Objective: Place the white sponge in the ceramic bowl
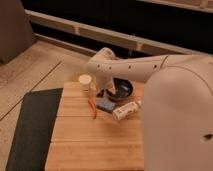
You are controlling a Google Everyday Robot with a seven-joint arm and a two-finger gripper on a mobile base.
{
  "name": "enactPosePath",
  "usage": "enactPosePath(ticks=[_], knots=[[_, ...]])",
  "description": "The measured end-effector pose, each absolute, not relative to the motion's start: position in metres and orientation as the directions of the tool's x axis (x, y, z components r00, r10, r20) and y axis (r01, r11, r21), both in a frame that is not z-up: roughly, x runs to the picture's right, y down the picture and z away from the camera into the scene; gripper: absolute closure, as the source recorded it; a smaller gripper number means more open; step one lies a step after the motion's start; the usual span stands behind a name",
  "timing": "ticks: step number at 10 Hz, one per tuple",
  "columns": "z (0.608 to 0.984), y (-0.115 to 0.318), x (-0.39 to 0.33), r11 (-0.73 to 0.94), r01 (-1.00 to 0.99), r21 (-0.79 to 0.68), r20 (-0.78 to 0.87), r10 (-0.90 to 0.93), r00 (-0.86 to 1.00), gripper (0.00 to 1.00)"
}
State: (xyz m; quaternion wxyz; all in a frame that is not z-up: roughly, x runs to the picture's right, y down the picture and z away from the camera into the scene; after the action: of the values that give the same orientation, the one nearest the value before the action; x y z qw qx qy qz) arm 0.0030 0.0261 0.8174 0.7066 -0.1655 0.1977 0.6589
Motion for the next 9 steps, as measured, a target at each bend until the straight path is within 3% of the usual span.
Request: enactPosePath(ticks=[9], knots=[[0.894,0.06,0.0,0.067,-0.997,0.039,-0.602,0.798,0.03,0.35]])
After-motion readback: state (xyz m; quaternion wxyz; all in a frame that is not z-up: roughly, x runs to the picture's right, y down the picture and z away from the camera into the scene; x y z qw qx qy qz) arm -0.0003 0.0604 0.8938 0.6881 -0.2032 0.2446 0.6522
